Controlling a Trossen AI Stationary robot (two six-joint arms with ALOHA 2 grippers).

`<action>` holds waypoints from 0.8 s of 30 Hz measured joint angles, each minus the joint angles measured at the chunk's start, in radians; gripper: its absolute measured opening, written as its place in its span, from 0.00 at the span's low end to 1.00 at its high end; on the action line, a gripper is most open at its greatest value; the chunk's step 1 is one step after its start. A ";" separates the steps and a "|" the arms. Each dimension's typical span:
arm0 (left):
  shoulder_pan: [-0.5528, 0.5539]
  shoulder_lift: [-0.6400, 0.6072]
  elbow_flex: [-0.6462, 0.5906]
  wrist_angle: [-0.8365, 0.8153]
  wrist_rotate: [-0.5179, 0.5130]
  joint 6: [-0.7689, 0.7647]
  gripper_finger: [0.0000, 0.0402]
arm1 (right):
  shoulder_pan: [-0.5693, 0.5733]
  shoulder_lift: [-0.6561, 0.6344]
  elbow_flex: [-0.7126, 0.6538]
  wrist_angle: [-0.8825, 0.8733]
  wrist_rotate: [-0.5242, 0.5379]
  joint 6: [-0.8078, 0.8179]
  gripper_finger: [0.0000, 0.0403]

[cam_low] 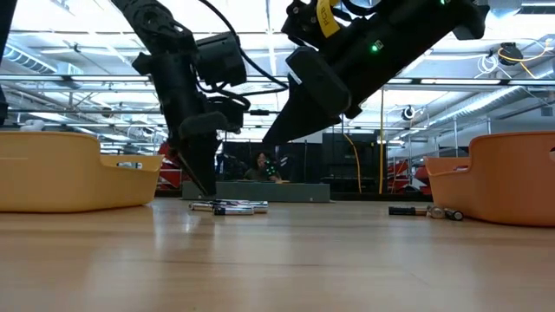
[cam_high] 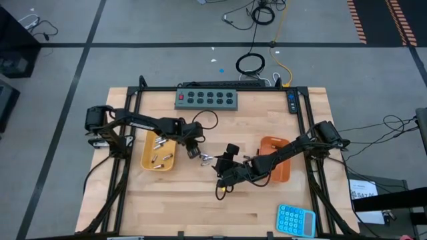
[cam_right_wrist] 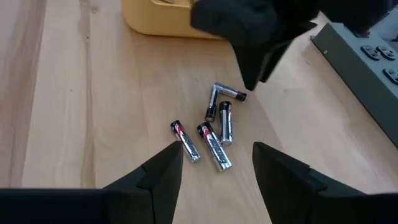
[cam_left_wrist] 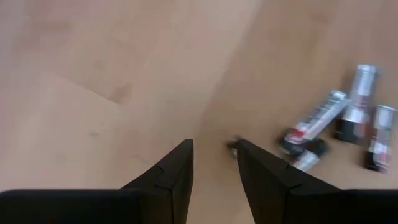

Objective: Sort batteries
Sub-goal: Put the silver battery into the yellow bin

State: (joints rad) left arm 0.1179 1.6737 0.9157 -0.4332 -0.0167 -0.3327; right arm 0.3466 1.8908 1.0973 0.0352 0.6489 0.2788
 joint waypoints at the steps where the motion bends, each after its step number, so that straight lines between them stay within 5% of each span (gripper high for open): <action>1: -0.003 0.000 0.000 0.000 0.026 -0.003 0.33 | 0.000 0.000 0.000 -0.004 0.000 0.004 0.46; 9: -0.054 0.029 0.000 0.001 0.093 -0.052 0.33 | 0.000 0.000 0.000 -0.008 0.000 0.022 0.46; 24: -0.055 0.070 0.003 0.010 0.002 0.033 0.33 | 0.019 0.000 0.000 0.001 -0.019 0.052 0.46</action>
State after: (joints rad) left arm 0.0628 1.7439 0.9192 -0.4233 -0.0149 -0.2993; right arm 0.3659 1.8908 1.0973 0.0364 0.6298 0.3311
